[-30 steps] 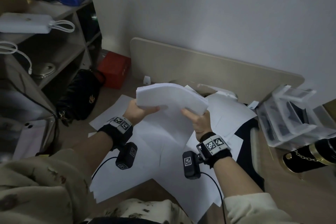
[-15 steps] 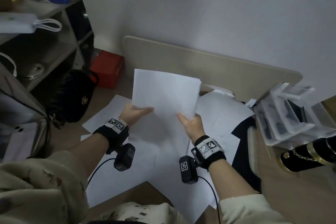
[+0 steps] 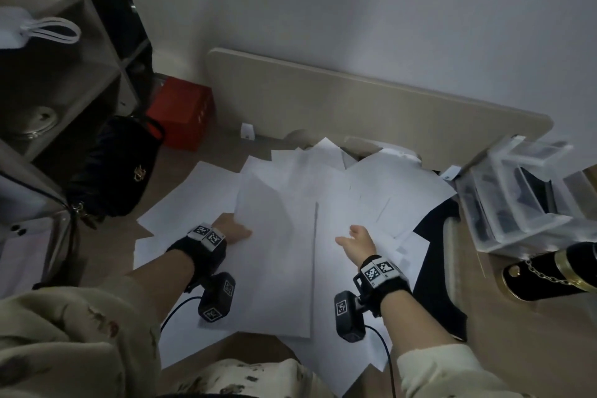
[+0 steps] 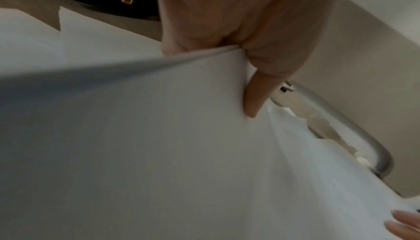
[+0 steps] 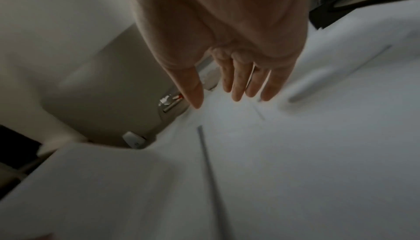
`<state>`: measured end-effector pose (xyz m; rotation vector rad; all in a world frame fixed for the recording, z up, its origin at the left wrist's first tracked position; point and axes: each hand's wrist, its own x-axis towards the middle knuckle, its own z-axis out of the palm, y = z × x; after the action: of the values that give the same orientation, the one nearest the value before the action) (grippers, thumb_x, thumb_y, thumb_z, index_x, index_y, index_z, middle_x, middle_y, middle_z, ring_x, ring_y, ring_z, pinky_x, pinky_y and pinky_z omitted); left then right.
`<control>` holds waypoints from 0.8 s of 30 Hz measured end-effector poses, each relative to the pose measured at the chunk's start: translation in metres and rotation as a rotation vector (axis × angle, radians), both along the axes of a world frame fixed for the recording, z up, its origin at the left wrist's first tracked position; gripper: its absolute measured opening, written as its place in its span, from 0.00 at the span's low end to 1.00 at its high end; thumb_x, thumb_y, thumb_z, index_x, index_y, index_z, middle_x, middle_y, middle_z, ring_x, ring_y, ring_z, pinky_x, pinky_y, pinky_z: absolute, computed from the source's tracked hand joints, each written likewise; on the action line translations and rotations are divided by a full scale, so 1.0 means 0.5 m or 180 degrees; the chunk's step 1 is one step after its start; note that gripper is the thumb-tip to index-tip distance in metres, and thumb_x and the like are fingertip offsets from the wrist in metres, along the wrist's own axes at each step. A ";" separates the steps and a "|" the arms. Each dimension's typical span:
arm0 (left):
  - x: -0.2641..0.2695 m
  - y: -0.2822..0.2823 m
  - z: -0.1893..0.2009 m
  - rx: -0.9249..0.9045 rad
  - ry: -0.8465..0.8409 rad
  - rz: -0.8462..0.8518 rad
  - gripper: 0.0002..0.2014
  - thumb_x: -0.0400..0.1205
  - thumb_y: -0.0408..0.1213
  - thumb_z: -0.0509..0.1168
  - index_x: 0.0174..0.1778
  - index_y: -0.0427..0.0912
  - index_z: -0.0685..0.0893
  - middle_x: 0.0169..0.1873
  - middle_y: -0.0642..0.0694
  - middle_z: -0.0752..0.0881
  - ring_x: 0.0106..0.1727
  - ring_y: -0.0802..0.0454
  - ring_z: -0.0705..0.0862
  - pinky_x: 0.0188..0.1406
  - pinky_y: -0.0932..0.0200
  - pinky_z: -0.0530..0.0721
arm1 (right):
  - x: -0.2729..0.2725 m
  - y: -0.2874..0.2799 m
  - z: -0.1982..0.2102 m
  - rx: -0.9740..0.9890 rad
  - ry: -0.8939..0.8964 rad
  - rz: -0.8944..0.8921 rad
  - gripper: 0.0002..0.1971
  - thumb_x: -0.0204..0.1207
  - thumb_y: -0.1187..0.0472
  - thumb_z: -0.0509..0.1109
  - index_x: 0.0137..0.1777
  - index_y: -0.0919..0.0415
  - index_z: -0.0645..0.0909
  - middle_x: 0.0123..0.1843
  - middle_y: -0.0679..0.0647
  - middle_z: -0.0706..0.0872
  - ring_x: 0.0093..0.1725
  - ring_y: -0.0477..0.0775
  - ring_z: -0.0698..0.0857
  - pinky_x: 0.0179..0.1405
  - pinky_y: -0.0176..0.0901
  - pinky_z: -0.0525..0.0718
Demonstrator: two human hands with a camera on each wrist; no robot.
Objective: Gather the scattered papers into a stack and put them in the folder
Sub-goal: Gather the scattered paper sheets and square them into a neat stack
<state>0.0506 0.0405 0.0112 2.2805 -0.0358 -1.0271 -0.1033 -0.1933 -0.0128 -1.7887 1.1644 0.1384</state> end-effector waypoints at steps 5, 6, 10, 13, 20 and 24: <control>0.008 0.021 -0.023 0.0316 0.0027 -0.0017 0.25 0.80 0.39 0.69 0.70 0.30 0.76 0.68 0.34 0.79 0.68 0.38 0.78 0.68 0.54 0.76 | -0.028 -0.004 -0.015 -0.0352 0.0711 0.0817 0.23 0.73 0.62 0.71 0.69 0.59 0.76 0.68 0.55 0.81 0.69 0.57 0.78 0.70 0.45 0.73; 0.009 0.022 -0.025 0.0345 0.0038 -0.0012 0.25 0.80 0.39 0.68 0.70 0.30 0.76 0.68 0.34 0.79 0.68 0.38 0.78 0.68 0.54 0.76 | -0.026 0.001 -0.015 -0.0298 0.0797 0.0945 0.22 0.72 0.62 0.71 0.68 0.59 0.77 0.68 0.54 0.81 0.68 0.56 0.79 0.69 0.45 0.75; 0.010 0.021 -0.025 0.0306 0.0052 0.0056 0.25 0.80 0.38 0.68 0.70 0.29 0.76 0.68 0.33 0.79 0.67 0.37 0.78 0.67 0.53 0.77 | -0.018 0.023 -0.007 -0.0307 0.1038 0.1098 0.25 0.70 0.57 0.72 0.68 0.55 0.75 0.66 0.51 0.80 0.65 0.55 0.79 0.62 0.41 0.76; 0.012 0.023 -0.026 0.0245 0.0094 0.0122 0.25 0.79 0.38 0.69 0.70 0.29 0.76 0.68 0.33 0.79 0.67 0.37 0.79 0.67 0.53 0.77 | -0.021 0.036 -0.003 -0.0273 0.1206 0.1267 0.17 0.67 0.56 0.71 0.56 0.55 0.79 0.56 0.51 0.84 0.56 0.54 0.83 0.53 0.39 0.80; 0.006 0.036 -0.014 -0.0165 0.0275 0.0496 0.26 0.76 0.36 0.73 0.68 0.29 0.78 0.64 0.34 0.82 0.64 0.35 0.81 0.67 0.48 0.79 | -0.035 0.055 -0.001 -0.0303 0.1489 0.1501 0.25 0.74 0.56 0.68 0.67 0.69 0.73 0.63 0.61 0.83 0.60 0.59 0.84 0.52 0.42 0.81; 0.034 0.054 -0.034 -0.0809 0.0514 0.1045 0.36 0.61 0.41 0.81 0.64 0.32 0.81 0.59 0.33 0.85 0.58 0.33 0.85 0.64 0.35 0.80 | -0.035 0.017 0.022 -0.0315 0.0980 0.0919 0.20 0.77 0.58 0.66 0.65 0.67 0.77 0.59 0.62 0.84 0.57 0.62 0.83 0.53 0.43 0.81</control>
<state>0.0674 0.0676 -0.0057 1.8913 0.2529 -0.9671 -0.1208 -0.1848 -0.0019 -2.0687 1.1316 0.5508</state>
